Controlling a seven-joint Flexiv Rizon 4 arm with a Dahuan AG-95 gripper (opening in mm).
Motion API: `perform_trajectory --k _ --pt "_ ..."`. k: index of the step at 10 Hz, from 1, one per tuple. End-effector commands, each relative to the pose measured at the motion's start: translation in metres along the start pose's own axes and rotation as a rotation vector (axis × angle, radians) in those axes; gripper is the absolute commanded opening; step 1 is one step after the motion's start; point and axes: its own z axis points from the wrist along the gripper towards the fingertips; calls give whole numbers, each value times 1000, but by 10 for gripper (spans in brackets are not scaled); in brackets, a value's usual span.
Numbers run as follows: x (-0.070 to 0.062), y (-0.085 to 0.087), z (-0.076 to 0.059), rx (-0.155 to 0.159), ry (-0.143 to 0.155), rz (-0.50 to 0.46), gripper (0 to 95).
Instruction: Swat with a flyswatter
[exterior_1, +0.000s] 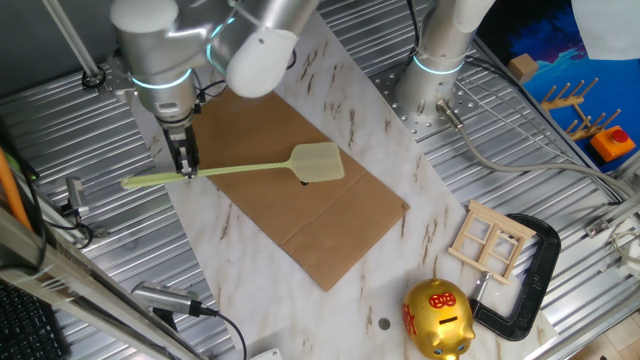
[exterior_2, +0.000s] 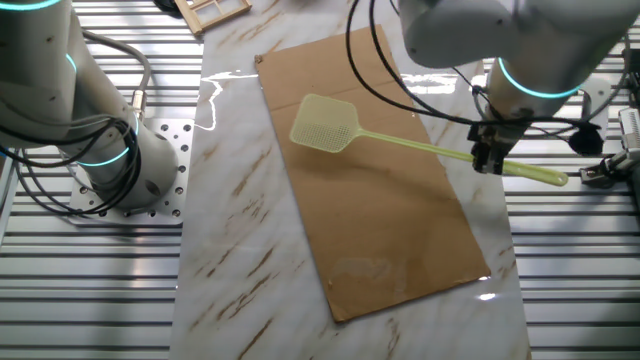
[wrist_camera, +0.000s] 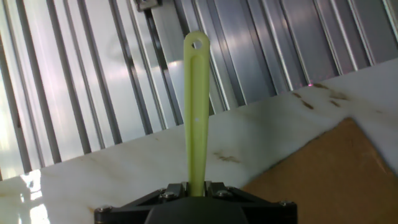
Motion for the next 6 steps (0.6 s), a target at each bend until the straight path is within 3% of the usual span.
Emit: perform_trajectory --k 1,3,6 --pt "-2 1 2 -9 18 -26 0" --pt "-3 2 4 -11 45 -25 0" --pt "1 3 9 -20 55 -10 0"
